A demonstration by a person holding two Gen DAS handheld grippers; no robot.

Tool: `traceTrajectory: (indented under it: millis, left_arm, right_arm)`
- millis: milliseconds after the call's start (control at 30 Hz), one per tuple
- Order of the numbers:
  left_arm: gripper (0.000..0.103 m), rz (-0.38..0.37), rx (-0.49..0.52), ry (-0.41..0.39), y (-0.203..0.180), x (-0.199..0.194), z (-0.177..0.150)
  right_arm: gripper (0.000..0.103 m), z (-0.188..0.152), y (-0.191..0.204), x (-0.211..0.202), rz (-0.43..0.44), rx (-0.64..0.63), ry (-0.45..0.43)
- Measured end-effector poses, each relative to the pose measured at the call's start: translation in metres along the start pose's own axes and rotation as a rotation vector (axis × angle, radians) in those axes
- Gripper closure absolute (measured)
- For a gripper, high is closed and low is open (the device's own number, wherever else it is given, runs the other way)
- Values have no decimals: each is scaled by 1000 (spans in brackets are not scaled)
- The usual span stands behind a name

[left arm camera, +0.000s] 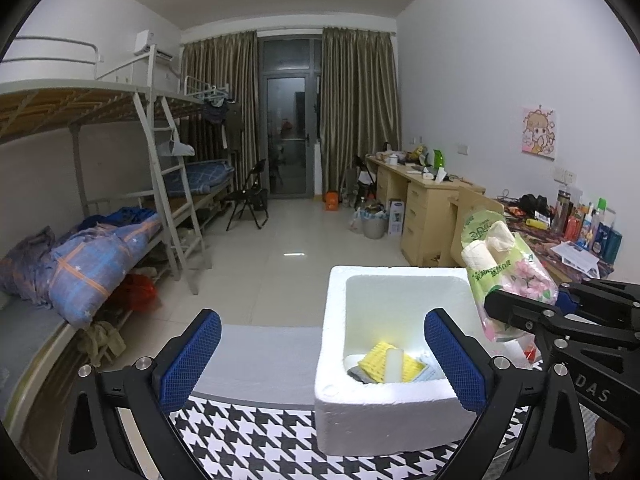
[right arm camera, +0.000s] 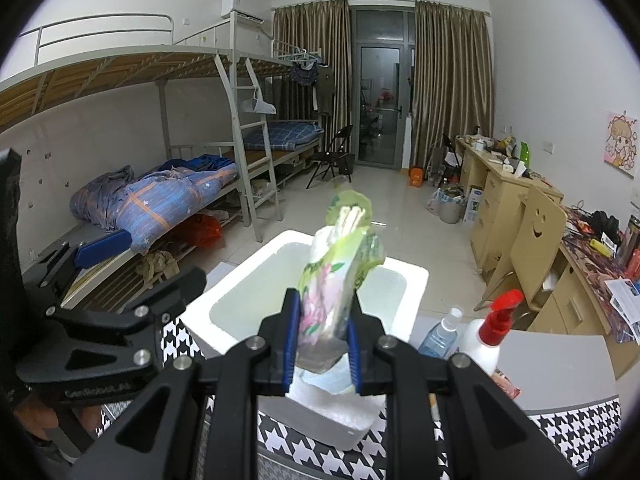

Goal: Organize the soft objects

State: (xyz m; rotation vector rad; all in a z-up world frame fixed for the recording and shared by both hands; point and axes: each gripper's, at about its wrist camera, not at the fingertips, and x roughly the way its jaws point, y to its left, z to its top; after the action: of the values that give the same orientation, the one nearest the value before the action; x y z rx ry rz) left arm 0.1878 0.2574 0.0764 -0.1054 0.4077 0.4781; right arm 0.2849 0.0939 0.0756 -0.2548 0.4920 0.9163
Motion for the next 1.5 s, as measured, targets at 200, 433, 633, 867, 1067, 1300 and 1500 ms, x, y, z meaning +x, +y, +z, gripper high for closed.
traceTrajectory:
  millis: [200,433,633,867,1067,1300,1500]
  left_arm:
    - [1,12,-3,2,6,1,-3]
    - [1,24,-11,9,14,4,-8]
    - [1,23,-8,12,16,5,-9]
    - [1,18,-11,14,19,3,-11]
    - [1,11,-7,-5,17,-15,-10]
    - [1,1,-13,-37,15,-50,-10]
    - [1,8,-13,-70,12,-82,-11]
  right_arm:
    - [78,0,-2,11,-1,3,20]
    - [75,0,-5,28,-5,22,58]
    - [34,1,-7,39,-2,47,105]
    - [27,-1,-7,35,-16,57,110]
    - [25,1,-5,10,-15,53,72]
    - [13,-3,1,-35,-55,47,-8]
    - [6,-10,10,-71,-98,20,-62]
